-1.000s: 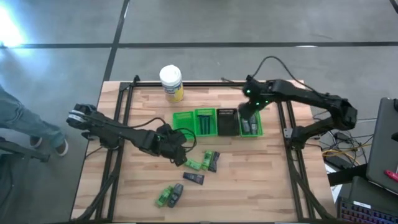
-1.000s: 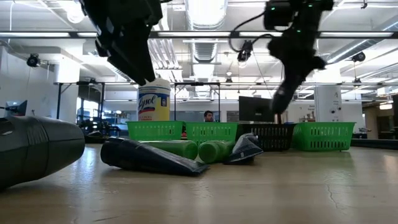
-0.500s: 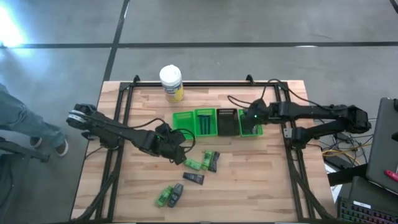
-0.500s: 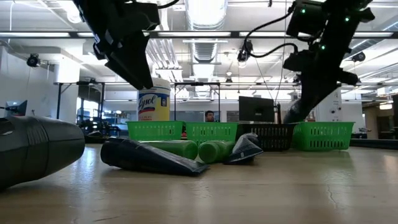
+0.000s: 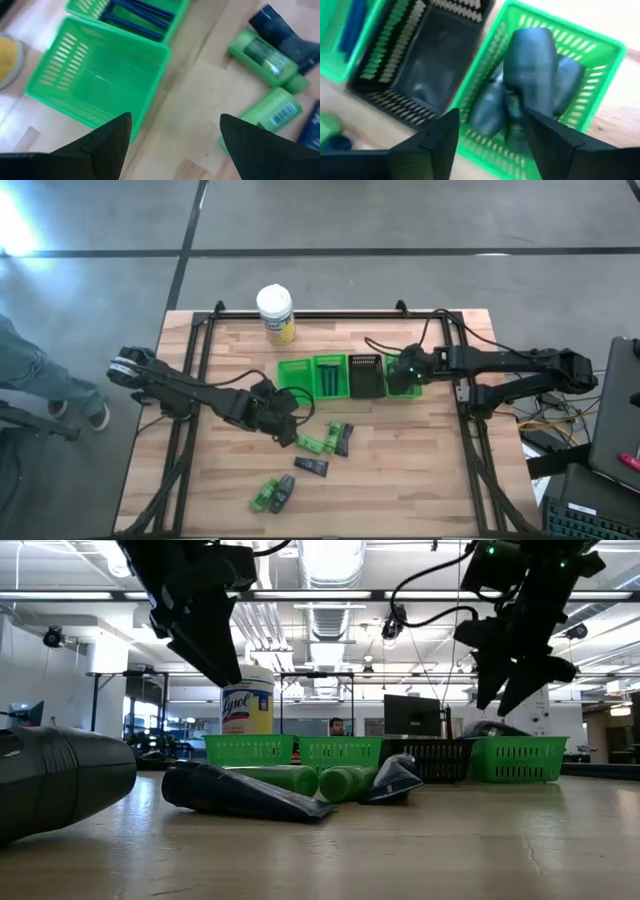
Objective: Pick & Place Travel size toiletries
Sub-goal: Put the deodorant into the right green bin
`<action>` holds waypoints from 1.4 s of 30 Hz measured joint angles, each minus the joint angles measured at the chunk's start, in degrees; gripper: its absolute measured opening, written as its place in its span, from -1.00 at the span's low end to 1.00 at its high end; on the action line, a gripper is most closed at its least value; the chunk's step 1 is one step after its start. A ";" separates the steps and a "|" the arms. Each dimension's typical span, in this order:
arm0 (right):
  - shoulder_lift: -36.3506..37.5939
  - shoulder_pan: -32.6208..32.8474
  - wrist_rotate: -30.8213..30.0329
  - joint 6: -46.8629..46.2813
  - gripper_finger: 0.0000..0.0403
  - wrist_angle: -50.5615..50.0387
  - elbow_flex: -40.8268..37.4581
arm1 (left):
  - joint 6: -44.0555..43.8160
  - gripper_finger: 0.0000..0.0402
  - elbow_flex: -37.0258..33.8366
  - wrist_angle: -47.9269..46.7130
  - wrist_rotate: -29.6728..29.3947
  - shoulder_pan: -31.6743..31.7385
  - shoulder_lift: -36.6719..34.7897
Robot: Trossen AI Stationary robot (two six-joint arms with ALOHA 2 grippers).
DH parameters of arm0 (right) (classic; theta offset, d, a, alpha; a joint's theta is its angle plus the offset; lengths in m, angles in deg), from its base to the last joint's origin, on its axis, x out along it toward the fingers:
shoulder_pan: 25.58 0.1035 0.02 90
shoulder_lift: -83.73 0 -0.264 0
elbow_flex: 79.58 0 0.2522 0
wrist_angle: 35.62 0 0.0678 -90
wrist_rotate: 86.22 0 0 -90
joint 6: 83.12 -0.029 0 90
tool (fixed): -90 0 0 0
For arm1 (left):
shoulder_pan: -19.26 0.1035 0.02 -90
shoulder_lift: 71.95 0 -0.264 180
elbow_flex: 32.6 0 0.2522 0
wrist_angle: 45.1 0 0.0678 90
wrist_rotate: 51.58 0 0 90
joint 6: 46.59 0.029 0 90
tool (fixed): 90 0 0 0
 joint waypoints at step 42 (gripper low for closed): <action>0.70 0.14 2.26 13.22 0.56 -7.52 2.23 | -43.53 0.53 23.25 -11.49 31.96 -14.80 27.44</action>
